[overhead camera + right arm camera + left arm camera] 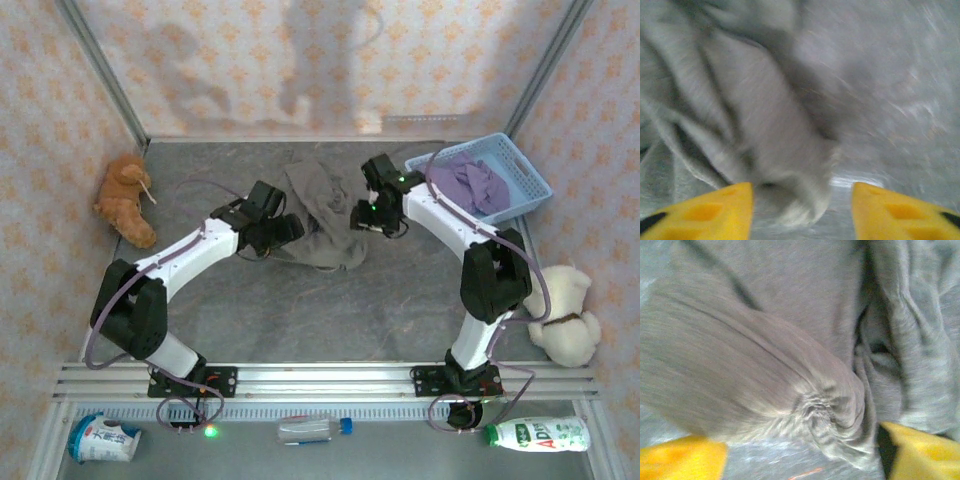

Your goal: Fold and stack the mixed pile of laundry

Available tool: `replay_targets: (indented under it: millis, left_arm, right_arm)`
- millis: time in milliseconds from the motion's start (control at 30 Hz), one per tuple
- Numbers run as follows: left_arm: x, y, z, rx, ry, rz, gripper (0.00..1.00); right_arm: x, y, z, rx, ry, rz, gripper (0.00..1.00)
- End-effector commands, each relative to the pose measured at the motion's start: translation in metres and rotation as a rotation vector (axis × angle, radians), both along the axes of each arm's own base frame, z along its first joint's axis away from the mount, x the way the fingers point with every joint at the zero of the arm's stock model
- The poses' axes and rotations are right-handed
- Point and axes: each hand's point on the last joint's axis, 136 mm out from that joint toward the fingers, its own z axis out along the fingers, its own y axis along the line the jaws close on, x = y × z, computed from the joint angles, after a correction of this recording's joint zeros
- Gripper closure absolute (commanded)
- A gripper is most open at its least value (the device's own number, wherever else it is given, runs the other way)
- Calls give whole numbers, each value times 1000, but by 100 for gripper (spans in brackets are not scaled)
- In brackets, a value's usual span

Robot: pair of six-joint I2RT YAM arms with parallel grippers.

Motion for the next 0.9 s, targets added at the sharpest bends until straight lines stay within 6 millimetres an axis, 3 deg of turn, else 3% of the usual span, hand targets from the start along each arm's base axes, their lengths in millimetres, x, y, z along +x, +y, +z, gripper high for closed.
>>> replay_targets:
  millis: [0,233,433,567,633,667,733,767,833,867]
  left_arm:
    - [8,31,19,40,-82,120,0]
    - [21,61,-25,-127,-65,349,1]
    - [32,57,-46,-184,-56,393,0]
    - [43,56,-57,-180,-50,410,1]
    - [48,57,-62,-168,-52,415,6]
    - [50,59,-65,-153,-49,417,11]
    - [52,62,-75,-125,-29,417,36]
    - [53,62,-78,-121,-17,414,47]
    - [55,61,-78,-118,-11,401,76]
    - [56,60,-73,-111,-16,389,89]
  right_arm:
    - [0,-7,4,23,-34,-47,38]
    - [-29,32,-17,257,40,127,35]
    - [-61,41,-25,348,111,250,33]
    - [-63,48,-29,374,118,272,33]
    - [-63,52,-32,370,105,271,33]
    - [-63,53,-33,368,105,273,33]
    - [-64,55,-35,366,108,277,35]
    - [-64,56,-37,358,108,275,43]
    - [-60,60,-39,355,110,270,75]
    - [-53,61,-38,350,108,258,96]
